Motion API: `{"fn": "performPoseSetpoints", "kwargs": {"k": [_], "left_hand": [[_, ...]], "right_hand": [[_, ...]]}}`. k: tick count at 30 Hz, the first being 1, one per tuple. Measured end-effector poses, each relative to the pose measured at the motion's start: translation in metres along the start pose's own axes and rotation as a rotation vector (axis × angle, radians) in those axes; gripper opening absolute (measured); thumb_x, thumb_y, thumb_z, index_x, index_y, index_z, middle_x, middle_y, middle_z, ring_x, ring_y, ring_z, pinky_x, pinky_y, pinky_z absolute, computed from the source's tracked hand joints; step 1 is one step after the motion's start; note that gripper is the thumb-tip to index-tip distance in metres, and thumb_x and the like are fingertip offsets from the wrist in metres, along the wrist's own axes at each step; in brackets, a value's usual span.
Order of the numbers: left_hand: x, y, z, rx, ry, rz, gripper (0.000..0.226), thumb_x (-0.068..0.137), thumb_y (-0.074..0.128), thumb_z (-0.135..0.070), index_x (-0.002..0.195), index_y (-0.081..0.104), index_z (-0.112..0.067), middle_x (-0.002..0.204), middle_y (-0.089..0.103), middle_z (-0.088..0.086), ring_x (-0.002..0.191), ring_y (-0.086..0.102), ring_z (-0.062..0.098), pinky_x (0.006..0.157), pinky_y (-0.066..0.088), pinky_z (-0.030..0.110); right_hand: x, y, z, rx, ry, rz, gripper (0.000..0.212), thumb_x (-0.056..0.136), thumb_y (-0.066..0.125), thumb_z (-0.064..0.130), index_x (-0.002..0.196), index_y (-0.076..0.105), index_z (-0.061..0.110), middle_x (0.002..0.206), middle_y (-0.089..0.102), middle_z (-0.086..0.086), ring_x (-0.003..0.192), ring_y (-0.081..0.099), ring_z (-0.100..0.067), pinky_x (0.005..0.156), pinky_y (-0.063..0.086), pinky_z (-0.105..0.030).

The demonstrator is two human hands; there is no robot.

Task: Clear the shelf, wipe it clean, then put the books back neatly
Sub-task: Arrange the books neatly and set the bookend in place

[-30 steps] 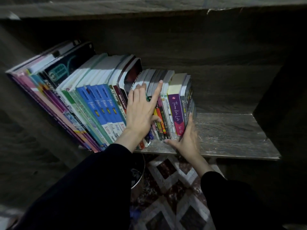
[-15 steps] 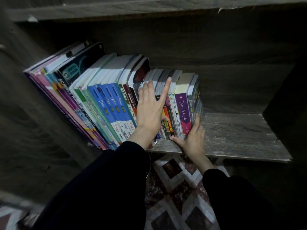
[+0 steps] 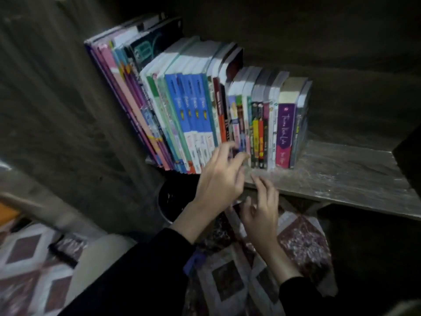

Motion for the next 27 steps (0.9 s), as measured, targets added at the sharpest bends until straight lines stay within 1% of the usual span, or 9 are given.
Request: {"fn": "performPoseSetpoints", "kwargs": {"k": [3,7,10,13,16,18,21,23,27], "left_hand": [[-0.063,0.031,0.071,0.008,-0.313,0.258,0.024,0.084,0.059,-0.014,0.107,0.064,-0.014,0.114,0.052,0.009,0.108,0.051,0.027,0.088,0.042,0.032],[-0.17,0.079,0.152,0.017,-0.841,0.677,0.048,0.086,0.058,-0.017,0.133,0.048,-0.014,0.129,0.044,0.018,0.119,0.044,0.038,0.099,0.038,0.035],[-0.22,0.1,0.166,0.072,-0.862,0.785,0.06,0.083,0.057,-0.016,0.14,0.037,-0.016,0.144,0.023,0.017,0.124,0.039,0.039,0.1,0.037,0.037],[-0.232,0.101,0.176,0.182,-0.815,0.653,0.07,0.081,0.059,-0.013,0.144,0.03,-0.021,0.149,0.012,0.013,0.124,0.034,0.038,0.1,0.035,0.038],[-0.241,0.1,0.183,0.158,-0.914,0.456,0.06,0.078,0.064,-0.009,0.132,0.038,-0.012,0.134,0.028,0.014,0.113,0.045,0.04,0.083,0.043,0.045],[-0.254,0.103,0.188,0.123,-1.036,0.42,0.048,0.078,0.063,-0.008,0.12,0.041,-0.007,0.124,0.036,0.016,0.106,0.051,0.041,0.074,0.044,0.047],[-0.275,0.128,0.195,0.025,-1.103,0.601,0.055,0.082,0.061,-0.011,0.132,0.039,-0.005,0.132,0.036,0.02,0.113,0.047,0.043,0.081,0.043,0.044],[-0.282,0.147,0.194,-0.115,-1.061,0.732,0.046,0.085,0.058,-0.012,0.13,0.047,-0.007,0.133,0.042,0.021,0.112,0.05,0.041,0.082,0.043,0.04],[-0.287,0.153,0.197,-0.115,-1.036,0.764,0.037,0.085,0.065,-0.014,0.121,0.061,-0.006,0.121,0.06,0.019,0.112,0.057,0.034,0.09,0.046,0.036]], "right_hand": [[-0.037,0.042,-0.013,0.011,0.066,0.18,0.05,0.081,0.041,0.014,0.131,0.05,0.011,0.12,0.053,-0.016,0.109,0.045,-0.029,0.095,0.035,-0.035],[-0.098,0.104,-0.039,-0.06,0.224,0.486,0.063,0.073,0.048,0.015,0.136,0.048,0.008,0.119,0.052,-0.019,0.106,0.045,-0.036,0.088,0.044,-0.043],[-0.149,0.142,-0.059,-0.11,0.37,0.792,0.076,0.08,0.056,0.014,0.149,0.026,0.012,0.135,0.039,-0.024,0.117,0.041,-0.043,0.088,0.042,-0.044],[-0.191,0.17,-0.07,-0.088,0.356,0.986,0.08,0.087,0.061,0.018,0.151,0.014,0.023,0.144,0.034,-0.017,0.122,0.042,-0.039,0.084,0.044,-0.04],[-0.21,0.186,-0.07,-0.052,0.332,1.058,0.065,0.093,0.056,0.02,0.15,0.023,0.02,0.142,0.045,-0.01,0.121,0.048,-0.031,0.085,0.04,-0.03],[-0.216,0.192,-0.069,-0.134,0.272,1.109,0.054,0.096,0.05,0.024,0.146,0.033,0.021,0.137,0.052,-0.007,0.118,0.053,-0.027,0.088,0.042,-0.032],[-0.214,0.198,-0.064,-0.166,0.224,1.081,0.041,0.096,0.037,0.029,0.131,0.055,0.021,0.115,0.066,-0.012,0.106,0.062,-0.031,0.086,0.046,-0.039],[-0.212,0.203,-0.065,-0.169,0.224,1.056,0.04,0.094,0.035,0.029,0.119,0.064,0.016,0.103,0.069,-0.016,0.097,0.065,-0.033,0.08,0.047,-0.039],[-0.205,0.204,-0.058,-0.186,0.066,1.036,0.051,0.091,0.023,0.027,0.12,0.062,0.012,0.109,0.067,-0.013,0.096,0.065,-0.033,0.077,0.049,-0.039]]}}
Point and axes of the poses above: each hand's wrist, its own x-axis towards the middle knuckle, its own y-axis out of the palm, z = x × y, the point moved 8 cm from there along x, towards the middle knuckle
